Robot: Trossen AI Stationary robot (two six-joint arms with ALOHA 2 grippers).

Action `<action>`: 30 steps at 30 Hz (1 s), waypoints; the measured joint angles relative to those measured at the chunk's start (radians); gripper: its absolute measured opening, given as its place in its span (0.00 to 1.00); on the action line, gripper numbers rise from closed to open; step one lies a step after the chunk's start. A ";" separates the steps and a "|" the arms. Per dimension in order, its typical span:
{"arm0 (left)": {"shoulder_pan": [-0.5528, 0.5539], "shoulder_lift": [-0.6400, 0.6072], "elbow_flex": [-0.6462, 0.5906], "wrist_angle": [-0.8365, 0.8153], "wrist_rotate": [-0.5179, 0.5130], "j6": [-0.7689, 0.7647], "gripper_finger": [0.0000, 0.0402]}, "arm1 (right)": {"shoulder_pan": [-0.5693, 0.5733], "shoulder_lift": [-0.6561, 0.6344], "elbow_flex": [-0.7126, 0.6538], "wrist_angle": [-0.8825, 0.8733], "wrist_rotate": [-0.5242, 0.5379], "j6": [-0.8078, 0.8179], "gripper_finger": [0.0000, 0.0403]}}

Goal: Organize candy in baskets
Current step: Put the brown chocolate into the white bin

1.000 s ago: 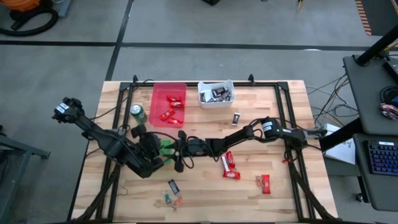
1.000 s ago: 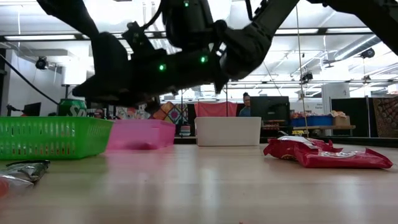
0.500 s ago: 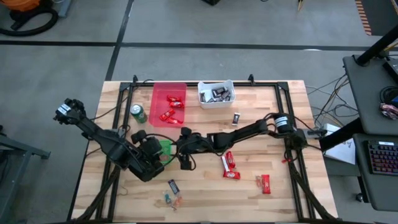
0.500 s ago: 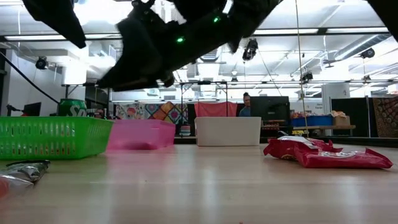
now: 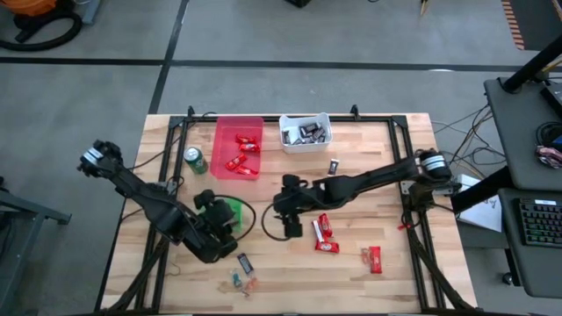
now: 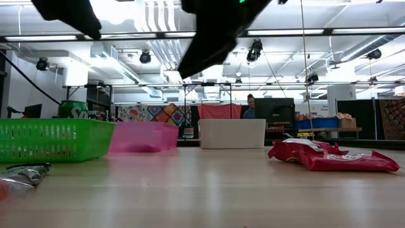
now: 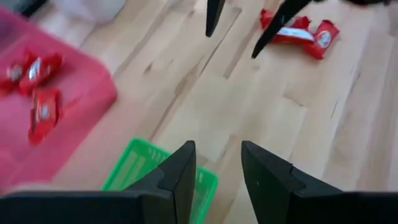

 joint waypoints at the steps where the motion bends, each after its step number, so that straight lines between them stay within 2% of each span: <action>1: 0.000 0.009 0.000 0.017 -0.008 0.032 0.28 | 0.002 -0.018 -0.006 -0.036 0.000 0.015 0.54; 12: 0.011 0.154 0.022 0.167 -0.142 0.323 0.28 | 0.004 -0.104 -0.026 -0.624 0.006 0.324 0.54; 16: 0.018 0.204 0.046 0.167 -0.154 0.372 0.28 | 0.004 -0.112 -0.048 -0.757 0.108 0.400 0.54; 21: 0.026 0.252 0.072 0.163 -0.155 0.440 0.28 | -0.025 -0.115 -0.104 -0.806 0.246 0.457 0.54; 27: 0.028 0.262 0.078 0.162 -0.171 0.491 0.28 | -0.141 -0.116 -0.170 -0.809 0.392 0.539 0.54; 30: 0.028 0.244 0.077 0.147 -0.170 0.518 0.27 | -0.210 -0.118 -0.211 -0.798 0.419 0.570 0.54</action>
